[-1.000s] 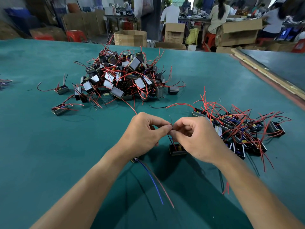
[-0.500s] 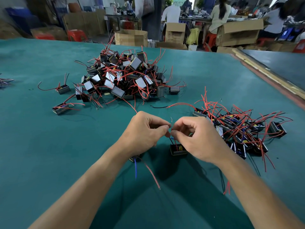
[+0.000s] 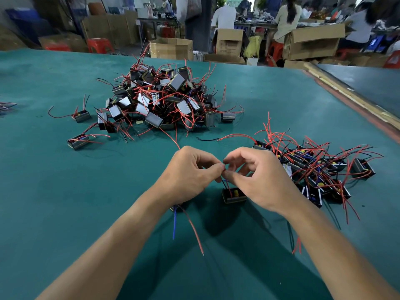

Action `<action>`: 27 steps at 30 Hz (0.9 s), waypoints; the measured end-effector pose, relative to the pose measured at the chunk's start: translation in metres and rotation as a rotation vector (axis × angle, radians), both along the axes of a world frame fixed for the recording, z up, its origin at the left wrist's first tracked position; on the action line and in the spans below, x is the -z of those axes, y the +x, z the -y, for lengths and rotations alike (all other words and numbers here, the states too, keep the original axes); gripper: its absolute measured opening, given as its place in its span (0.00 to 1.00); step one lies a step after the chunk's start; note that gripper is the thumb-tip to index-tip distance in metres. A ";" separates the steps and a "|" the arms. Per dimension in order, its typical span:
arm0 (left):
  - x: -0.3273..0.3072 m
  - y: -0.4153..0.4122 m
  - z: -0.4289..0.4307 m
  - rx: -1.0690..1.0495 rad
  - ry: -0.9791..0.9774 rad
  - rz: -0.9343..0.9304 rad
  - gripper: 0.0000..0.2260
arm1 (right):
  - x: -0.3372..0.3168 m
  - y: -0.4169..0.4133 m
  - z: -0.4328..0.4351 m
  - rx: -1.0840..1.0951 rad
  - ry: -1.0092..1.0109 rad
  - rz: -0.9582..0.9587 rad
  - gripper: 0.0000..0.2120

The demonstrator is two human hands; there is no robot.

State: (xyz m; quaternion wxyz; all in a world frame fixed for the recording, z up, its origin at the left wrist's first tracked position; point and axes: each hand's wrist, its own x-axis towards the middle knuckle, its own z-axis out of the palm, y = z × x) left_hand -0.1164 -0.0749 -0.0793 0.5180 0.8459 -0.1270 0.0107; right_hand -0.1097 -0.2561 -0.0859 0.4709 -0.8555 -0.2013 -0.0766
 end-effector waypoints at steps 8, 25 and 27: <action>0.003 0.001 0.000 0.032 -0.016 -0.019 0.12 | 0.000 0.000 0.000 0.023 0.046 0.013 0.03; -0.003 -0.002 0.000 0.106 -0.058 -0.107 0.11 | -0.005 -0.001 0.005 -0.075 -0.020 0.122 0.18; -0.003 -0.002 0.000 0.098 -0.056 -0.100 0.11 | -0.003 -0.001 0.006 -0.062 -0.057 0.118 0.16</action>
